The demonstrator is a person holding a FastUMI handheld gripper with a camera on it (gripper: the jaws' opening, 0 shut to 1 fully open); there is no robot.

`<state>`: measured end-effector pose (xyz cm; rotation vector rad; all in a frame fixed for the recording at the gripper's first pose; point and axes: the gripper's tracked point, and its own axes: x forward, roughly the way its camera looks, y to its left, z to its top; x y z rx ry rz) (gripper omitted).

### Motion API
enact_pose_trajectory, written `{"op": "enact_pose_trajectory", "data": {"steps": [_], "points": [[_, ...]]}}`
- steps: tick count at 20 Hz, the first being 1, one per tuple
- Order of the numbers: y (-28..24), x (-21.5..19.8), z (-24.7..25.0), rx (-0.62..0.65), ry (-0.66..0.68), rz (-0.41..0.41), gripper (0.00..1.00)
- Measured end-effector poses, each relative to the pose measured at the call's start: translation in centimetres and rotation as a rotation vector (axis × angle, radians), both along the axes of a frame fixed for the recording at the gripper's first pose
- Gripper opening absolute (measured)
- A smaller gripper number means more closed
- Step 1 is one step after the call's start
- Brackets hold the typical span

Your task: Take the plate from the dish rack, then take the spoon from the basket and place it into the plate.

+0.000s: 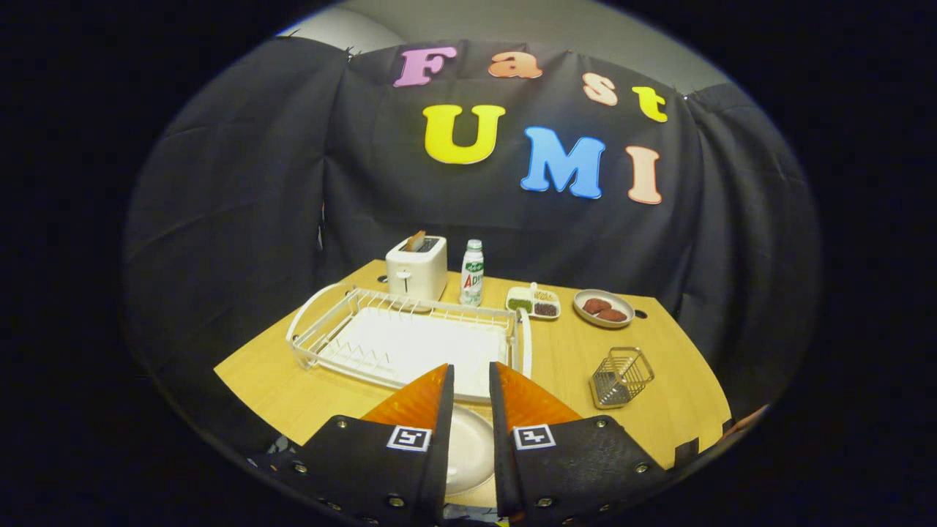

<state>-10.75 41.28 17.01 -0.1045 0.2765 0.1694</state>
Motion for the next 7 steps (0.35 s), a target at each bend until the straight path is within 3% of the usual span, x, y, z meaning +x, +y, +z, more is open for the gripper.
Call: {"op": "enact_pose_trajectory", "data": {"steps": [7], "points": [[-4.7,3.7,9.1,0.054,-0.225,-0.086,0.27]]}}
